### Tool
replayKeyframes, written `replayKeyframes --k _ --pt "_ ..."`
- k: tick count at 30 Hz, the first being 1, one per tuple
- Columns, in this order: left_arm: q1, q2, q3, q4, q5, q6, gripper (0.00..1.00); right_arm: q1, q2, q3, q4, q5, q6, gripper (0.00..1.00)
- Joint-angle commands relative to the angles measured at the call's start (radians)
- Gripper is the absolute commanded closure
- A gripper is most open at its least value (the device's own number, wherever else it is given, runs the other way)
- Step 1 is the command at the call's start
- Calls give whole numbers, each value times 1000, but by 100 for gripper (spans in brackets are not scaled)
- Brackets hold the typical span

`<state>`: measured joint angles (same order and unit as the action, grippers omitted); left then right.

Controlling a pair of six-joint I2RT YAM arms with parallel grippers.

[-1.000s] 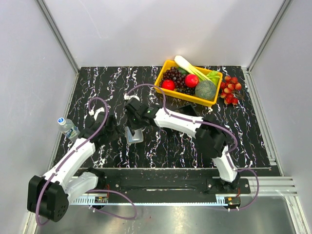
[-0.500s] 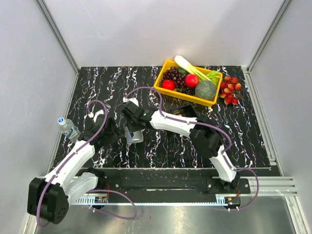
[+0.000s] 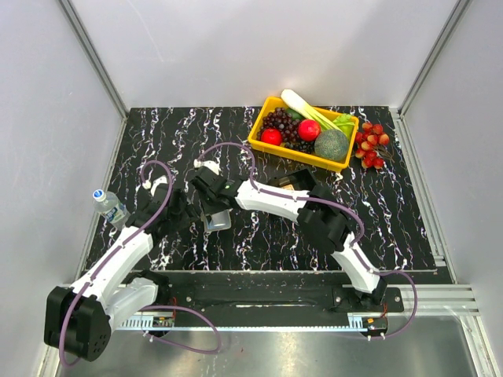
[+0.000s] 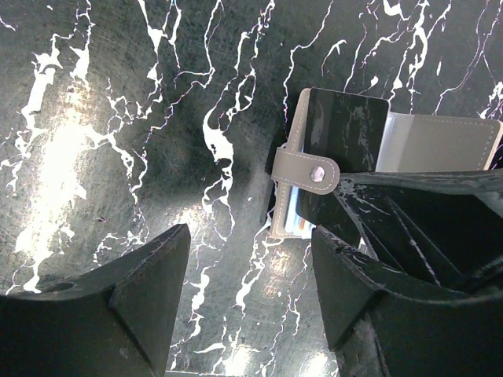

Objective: Put the credit cards into the card holder
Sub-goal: Insert the credit card into the card holder.

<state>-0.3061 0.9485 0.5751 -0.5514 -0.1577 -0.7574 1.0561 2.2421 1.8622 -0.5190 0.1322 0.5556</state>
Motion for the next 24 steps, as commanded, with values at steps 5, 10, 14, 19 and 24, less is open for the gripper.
replayKeyframes --k 5,10,14,19,24 --pt "10 -30 -12 39 23 1 33 28 8 57 -26 113 -39 100" --pt "12 -33 -8 39 23 4 33 35 -29 54 -27 171 -75 100" --pt "12 -31 -8 42 26 6 33 35 -45 57 -47 199 -89 100" --pt "12 -28 -14 50 32 6 33 35 -64 43 -65 248 -108 100" --pt "12 -28 -11 57 40 9 33 36 -88 38 -65 282 -134 100"
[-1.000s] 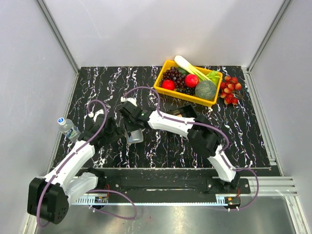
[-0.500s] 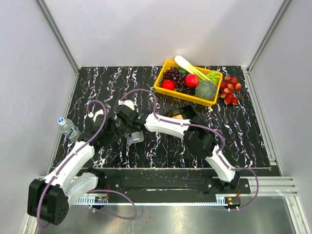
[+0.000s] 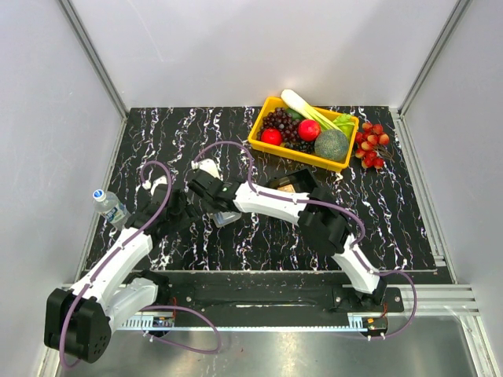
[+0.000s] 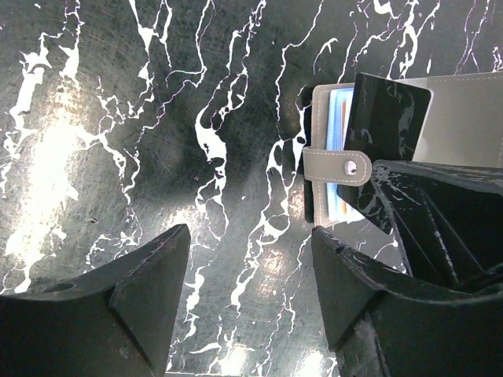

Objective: Put the credit cards into the card holder
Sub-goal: Insert the credit card into the card holder.

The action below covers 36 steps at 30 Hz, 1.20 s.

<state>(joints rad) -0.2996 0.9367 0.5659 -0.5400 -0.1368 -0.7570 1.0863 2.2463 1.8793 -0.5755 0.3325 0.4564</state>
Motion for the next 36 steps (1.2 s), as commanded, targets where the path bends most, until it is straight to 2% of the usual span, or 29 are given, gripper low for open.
replayKeyframes --k 1,11,15,18,20,28,36 --pt "5 -16 0 48 22 10 33 6 -96 18 -11 86 -38 100" --pt "5 -9 6 67 48 28 33 4 -117 3 -23 106 -67 100" --pt "5 -21 3 121 121 53 33 -12 -123 -3 -23 142 -79 100" --pt "2 -42 -24 213 235 47 29 -57 -132 -14 -26 80 -73 100" --pt "-6 -35 -28 238 243 39 26 -78 -142 -25 -26 45 -73 100" --pt "-118 134 61 238 92 1 19 -111 -160 -88 -3 -52 -62 100" --pt "-125 329 179 192 -35 -59 16 -152 -209 -174 49 -130 -41 100"
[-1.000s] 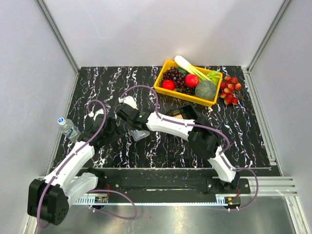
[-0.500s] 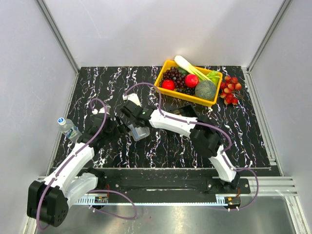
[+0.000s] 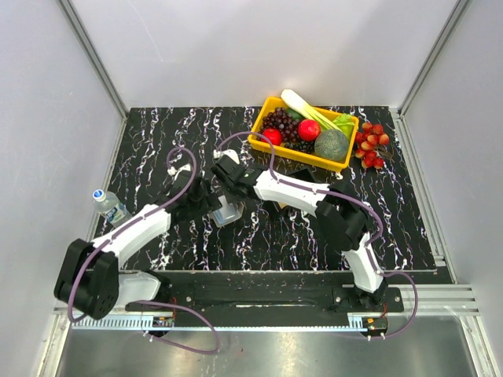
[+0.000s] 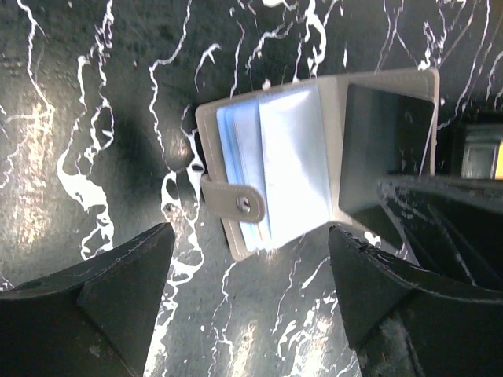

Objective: Put the credit cards into the card holder
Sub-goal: Insert the credit card into the card holder.

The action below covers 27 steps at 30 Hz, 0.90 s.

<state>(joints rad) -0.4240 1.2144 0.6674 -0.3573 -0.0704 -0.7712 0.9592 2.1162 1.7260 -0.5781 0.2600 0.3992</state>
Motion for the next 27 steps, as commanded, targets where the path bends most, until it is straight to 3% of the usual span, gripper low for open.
replayKeyframes --k 1,8,12,23,27 --pt "-1 69 87 8 -107 -48 16 -25 -79 -25 55 -59 16 100" --pt "-1 198 152 -11 -114 -48 17 -27 -84 -34 72 -85 18 100" --pt "-1 235 153 -12 -91 -50 25 -28 -85 -39 75 -93 18 100" --pt "-1 205 69 17 -52 -56 63 -37 -82 -45 80 -110 20 100" --pt "-1 198 58 14 -51 -57 82 -37 -81 -48 83 -114 24 100"
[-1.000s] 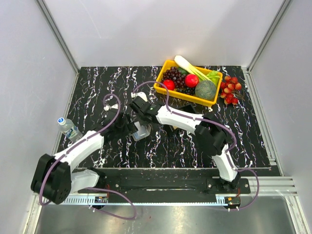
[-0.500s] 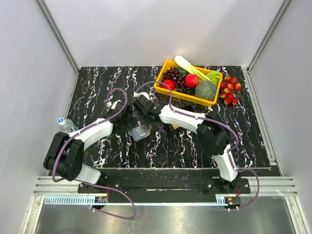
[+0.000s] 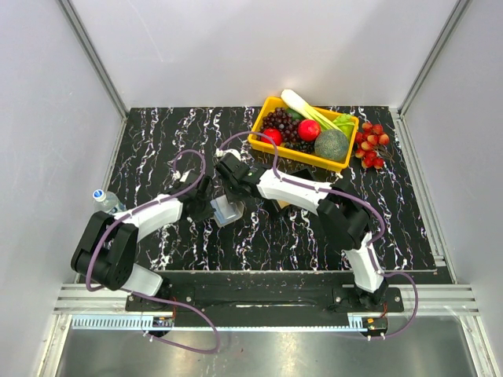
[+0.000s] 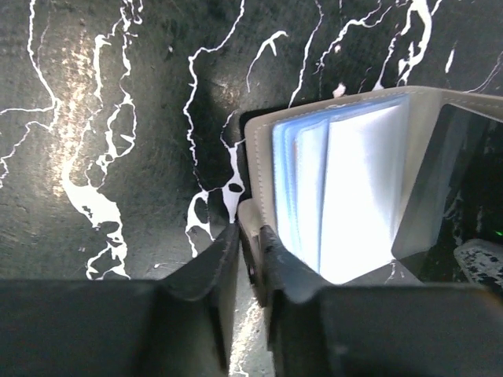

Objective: Put the credit cards into the card holder
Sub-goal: Insert the credit card into the card holder.

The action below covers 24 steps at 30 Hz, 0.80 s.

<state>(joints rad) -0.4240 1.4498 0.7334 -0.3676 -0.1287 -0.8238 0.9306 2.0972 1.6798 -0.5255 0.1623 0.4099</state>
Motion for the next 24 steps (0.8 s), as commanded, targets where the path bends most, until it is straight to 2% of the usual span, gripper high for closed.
replayKeyframes --k 1,10,20,24 --pt "-1 -42 -9 21 5 -5 84 -9 -62 -2 28 -18 13 100" --pt "-1 -62 -8 6 -40 14 100 -10 -65 -2 33 -38 12 100" --pt "-1 -193 46 -79 -72 78 100 -22 -114 9 41 -141 27 100" --pt "-1 -267 63 -24 -14 106 100 -39 -118 14 21 -193 38 100"
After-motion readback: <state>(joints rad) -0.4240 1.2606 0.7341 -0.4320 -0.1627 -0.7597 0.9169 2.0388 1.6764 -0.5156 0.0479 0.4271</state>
